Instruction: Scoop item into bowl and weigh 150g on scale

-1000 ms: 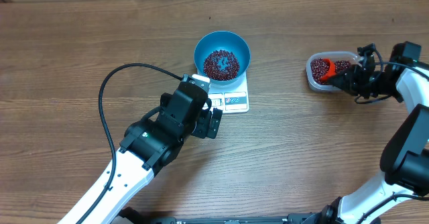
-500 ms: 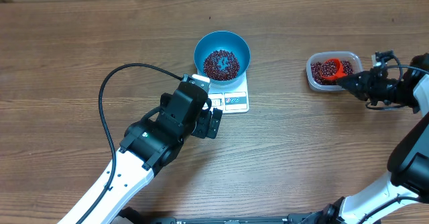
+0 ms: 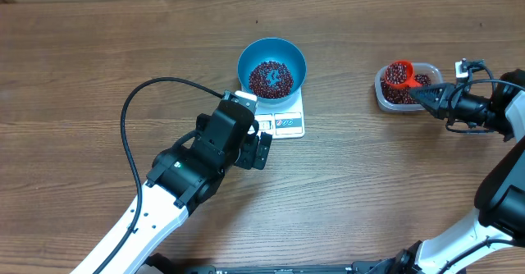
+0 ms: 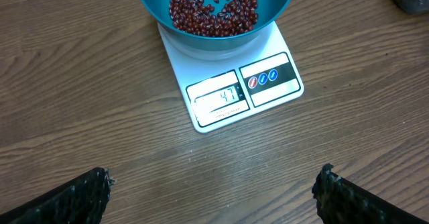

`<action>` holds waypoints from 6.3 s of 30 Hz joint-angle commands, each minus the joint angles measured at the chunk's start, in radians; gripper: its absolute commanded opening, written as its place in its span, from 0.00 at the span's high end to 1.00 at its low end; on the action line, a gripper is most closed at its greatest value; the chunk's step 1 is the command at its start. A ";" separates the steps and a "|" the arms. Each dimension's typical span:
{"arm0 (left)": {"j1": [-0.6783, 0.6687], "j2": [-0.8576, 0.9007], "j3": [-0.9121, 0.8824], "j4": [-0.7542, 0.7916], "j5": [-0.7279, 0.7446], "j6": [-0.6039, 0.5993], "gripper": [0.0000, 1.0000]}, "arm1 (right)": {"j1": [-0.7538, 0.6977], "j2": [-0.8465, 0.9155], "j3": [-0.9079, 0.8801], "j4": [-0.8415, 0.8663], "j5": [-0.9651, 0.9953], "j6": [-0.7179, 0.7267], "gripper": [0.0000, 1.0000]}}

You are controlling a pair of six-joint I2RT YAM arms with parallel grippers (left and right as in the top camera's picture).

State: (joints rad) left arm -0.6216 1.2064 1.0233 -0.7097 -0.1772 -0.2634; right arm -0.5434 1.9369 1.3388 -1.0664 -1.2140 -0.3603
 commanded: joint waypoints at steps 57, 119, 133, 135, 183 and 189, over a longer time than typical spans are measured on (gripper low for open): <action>-0.003 0.000 -0.003 0.004 -0.014 -0.014 0.00 | 0.680 0.003 0.009 0.744 0.309 0.312 0.96; -0.003 0.000 -0.003 0.004 -0.014 -0.013 0.00 | 0.533 -0.340 0.011 0.581 0.653 0.177 0.96; -0.003 0.000 -0.003 0.004 -0.014 -0.014 0.00 | 0.351 -0.377 0.008 0.220 0.999 0.177 0.96; -0.003 0.000 -0.003 0.004 -0.014 -0.013 0.00 | 0.351 -0.354 0.008 0.201 1.039 0.177 0.96; -0.003 0.000 -0.003 0.004 -0.014 -0.014 0.00 | 0.351 -0.190 0.009 0.355 1.057 0.230 0.92; -0.003 0.000 -0.003 0.004 -0.014 -0.014 0.00 | 0.351 -0.190 0.009 0.363 1.057 0.230 0.82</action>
State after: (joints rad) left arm -0.6216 1.2064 1.0229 -0.7097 -0.1772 -0.2634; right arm -0.1902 1.7496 1.3403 -0.7170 -0.1642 -0.1314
